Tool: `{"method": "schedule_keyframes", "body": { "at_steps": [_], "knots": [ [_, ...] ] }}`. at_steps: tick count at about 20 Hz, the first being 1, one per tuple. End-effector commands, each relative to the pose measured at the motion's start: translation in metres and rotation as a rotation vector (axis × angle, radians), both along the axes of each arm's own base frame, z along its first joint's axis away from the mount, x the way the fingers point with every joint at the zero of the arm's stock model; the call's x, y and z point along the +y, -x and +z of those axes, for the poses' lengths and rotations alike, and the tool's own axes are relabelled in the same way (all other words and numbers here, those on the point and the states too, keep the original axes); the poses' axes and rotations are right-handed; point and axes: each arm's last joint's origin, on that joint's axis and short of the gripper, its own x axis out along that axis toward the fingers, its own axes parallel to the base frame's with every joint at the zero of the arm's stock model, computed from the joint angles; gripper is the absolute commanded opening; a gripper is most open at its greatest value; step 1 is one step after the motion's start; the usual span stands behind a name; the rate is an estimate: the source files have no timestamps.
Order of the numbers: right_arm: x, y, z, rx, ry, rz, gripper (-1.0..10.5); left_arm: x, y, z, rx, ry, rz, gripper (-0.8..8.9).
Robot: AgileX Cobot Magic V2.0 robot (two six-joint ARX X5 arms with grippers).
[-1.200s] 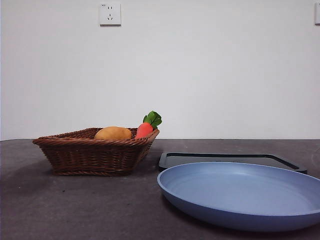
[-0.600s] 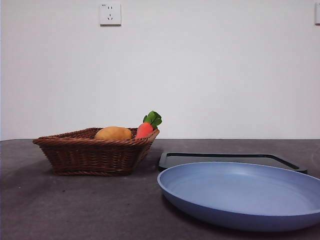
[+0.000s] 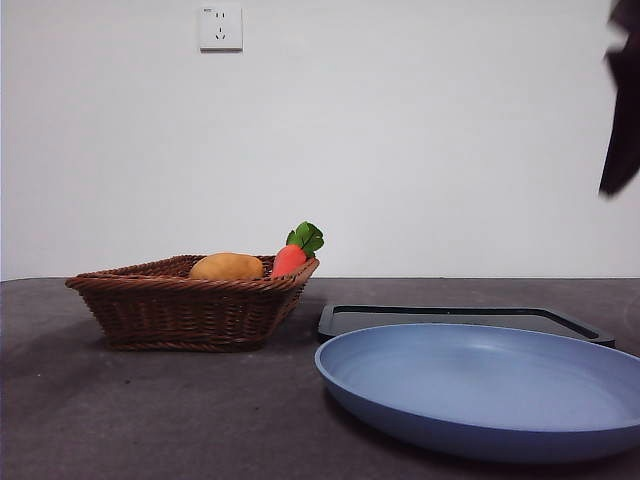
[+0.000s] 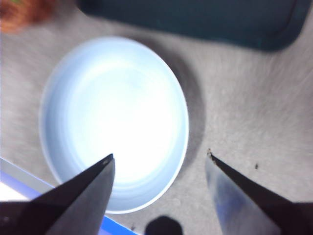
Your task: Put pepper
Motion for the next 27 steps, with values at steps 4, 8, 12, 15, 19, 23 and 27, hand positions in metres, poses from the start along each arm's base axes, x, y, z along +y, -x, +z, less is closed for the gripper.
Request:
{"method": "schedule_keyframes", "body": {
  "at_steps": [4,8,12,15,19,23,27],
  "knots": [
    [0.015,-0.033,-0.035,0.068,0.065,0.04,3.2,0.0,0.0,0.005,-0.023,0.001,0.001,3.5],
    [0.023,-0.045,-0.056,0.099,0.092,0.069,3.2,0.0,0.0,0.005,-0.023,0.001,0.001,3.5],
    [0.033,-0.052,-0.073,0.134,0.101,0.108,2.8,0.0,0.0,0.005,-0.023,0.001,0.001,3.5],
    [0.038,-0.055,-0.082,0.153,0.105,0.123,2.8,0.0,0.0,0.005,-0.023,0.001,0.001,3.5],
    [0.038,-0.055,-0.084,0.155,0.106,0.125,1.0,0.0,0.0,0.005,-0.023,0.001,0.002,3.5],
    [0.035,-0.056,-0.084,0.161,0.104,0.11,0.4,0.0,0.0,0.005,-0.02,0.003,0.003,3.5],
    [0.032,-0.057,-0.084,0.166,0.099,0.081,0.0,0.0,0.0,0.005,-0.015,0.007,0.009,3.5]
  ]
}}
